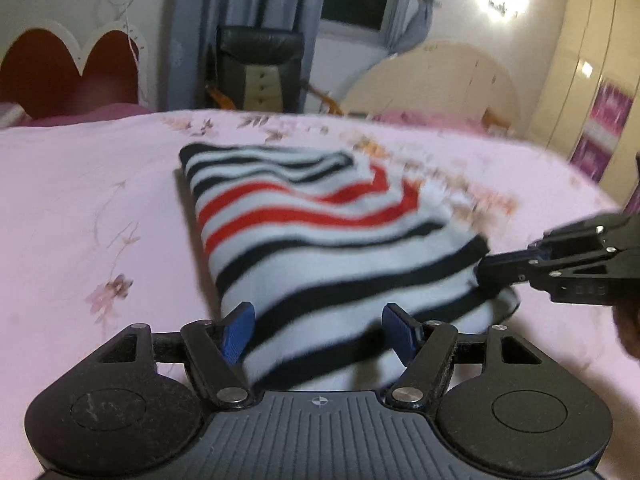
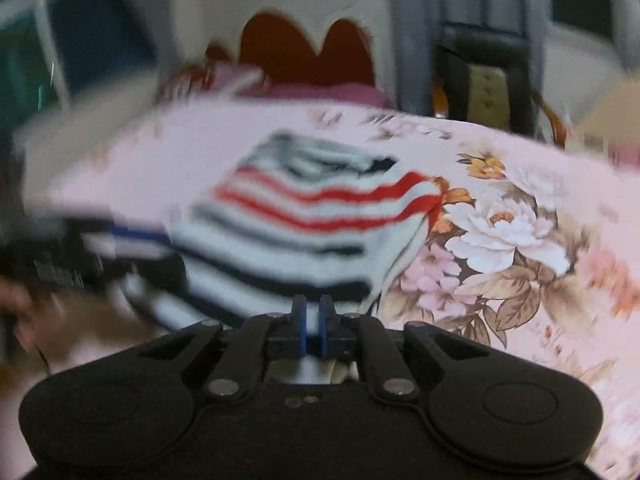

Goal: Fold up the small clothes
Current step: 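Release the bundle with both grippers and lift the tools away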

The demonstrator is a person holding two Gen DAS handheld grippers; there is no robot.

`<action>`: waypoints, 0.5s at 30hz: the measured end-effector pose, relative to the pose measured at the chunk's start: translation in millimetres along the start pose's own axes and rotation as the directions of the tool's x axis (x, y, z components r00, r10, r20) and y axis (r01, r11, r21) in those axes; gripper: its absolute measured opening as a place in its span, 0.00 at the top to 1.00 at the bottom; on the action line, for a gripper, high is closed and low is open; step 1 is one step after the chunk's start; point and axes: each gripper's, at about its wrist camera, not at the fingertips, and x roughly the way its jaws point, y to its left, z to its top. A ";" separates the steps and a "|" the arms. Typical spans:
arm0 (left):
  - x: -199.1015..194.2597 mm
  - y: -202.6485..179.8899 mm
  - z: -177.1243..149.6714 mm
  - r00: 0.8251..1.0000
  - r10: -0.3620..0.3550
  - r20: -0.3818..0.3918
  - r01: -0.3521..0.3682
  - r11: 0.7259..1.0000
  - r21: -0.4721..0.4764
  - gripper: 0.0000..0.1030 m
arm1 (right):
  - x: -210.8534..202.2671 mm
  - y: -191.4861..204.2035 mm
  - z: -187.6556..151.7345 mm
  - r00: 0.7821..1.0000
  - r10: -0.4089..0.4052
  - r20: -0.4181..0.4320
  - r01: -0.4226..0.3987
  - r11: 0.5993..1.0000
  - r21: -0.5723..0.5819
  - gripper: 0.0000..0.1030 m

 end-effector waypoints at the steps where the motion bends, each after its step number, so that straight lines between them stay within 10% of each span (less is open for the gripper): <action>1: -1.5 -1.8 -2.7 1.000 0.015 -0.007 -0.015 1.000 0.016 0.33 | 8.3 3.5 -3.0 0.999 -0.048 -0.022 0.047 0.998 -0.034 1.00; 9: -28.8 3.5 -29.4 0.994 0.113 -0.003 -0.113 0.993 -0.034 0.17 | 11.1 -11.1 -14.8 0.992 -0.118 -0.035 0.119 0.992 0.045 0.99; 11: -34.3 -0.7 -38.8 0.988 0.156 0.002 -0.156 0.987 -0.033 0.11 | 5.5 -22.2 -26.9 0.974 -0.214 -0.075 0.220 0.972 0.085 0.93; 15: -45.8 -14.6 -51.1 0.981 0.193 0.000 -0.192 0.980 -0.053 0.05 | -29.0 -45.7 -46.2 0.985 -0.164 -0.046 0.171 0.939 0.298 0.69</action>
